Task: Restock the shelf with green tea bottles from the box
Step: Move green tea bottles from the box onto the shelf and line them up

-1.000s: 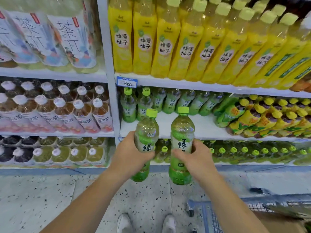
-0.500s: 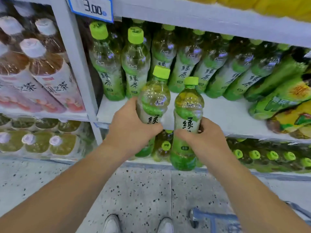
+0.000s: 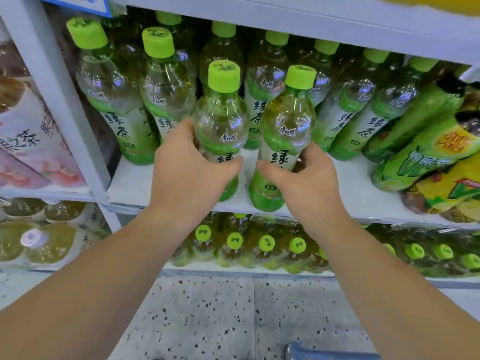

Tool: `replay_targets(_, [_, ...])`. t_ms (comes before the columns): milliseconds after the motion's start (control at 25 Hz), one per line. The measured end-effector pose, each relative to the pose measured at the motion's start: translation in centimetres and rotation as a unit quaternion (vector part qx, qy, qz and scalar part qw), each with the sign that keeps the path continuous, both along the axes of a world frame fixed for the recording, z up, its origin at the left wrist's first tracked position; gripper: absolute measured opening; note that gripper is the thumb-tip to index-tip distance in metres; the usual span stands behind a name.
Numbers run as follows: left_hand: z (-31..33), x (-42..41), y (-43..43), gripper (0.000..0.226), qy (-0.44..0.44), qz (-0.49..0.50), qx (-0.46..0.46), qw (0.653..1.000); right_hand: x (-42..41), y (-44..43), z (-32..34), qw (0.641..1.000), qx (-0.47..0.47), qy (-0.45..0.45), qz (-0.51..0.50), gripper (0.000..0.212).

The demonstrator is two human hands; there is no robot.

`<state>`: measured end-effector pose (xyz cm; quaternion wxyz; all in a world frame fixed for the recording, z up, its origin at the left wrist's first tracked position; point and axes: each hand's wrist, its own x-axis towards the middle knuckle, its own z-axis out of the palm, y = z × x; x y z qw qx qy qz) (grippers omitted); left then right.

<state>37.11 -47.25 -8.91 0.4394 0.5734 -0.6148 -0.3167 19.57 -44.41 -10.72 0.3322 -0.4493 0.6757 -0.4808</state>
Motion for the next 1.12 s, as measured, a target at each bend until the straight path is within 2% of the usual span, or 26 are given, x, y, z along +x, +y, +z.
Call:
replay_targets(240, [-1.6, -0.7, -0.3, 0.043, -0.002, -0.006, -0.048, 0.999, 0.1, -0.2, -2.3, 0.997, -0.07, -0.018, 0.041, 0.051])
replay_targets(440, [-5.0, -0.2, 0.3, 0.043, -0.067, 0.016, 0.033, 0.997, -0.3, 0.0, -2.9, 0.995, -0.081, -0.027, 0.061, 0.06])
replay_targets(560, [-6.3, 0.0, 0.6, 0.051, -0.059, 0.029, 0.051, 0.997, -0.5, 0.2, -3.7, 0.995, -0.058, -0.008, 0.075, 0.059])
replay_targets(800, [-7.9, 0.1, 1.0, 0.052, -0.037, 0.046, 0.054, 0.997, -0.8, 1.2, -6.3, 0.996, -0.004, 0.056, 0.068, 0.06])
replay_targets(1000, [-8.2, -0.8, 0.1, 0.039, 0.017, 0.125, 0.077, 0.989, -0.6, -1.4, -7.0, 0.996, 0.0, 0.067, 0.053, 0.062])
replay_targets(1120, [-8.2, -1.0, -0.6, 0.048, 0.025, 0.161, 0.105, 0.981, -0.5, -2.5, -7.4, 0.998, -0.003, 0.06, 0.033, 0.059])
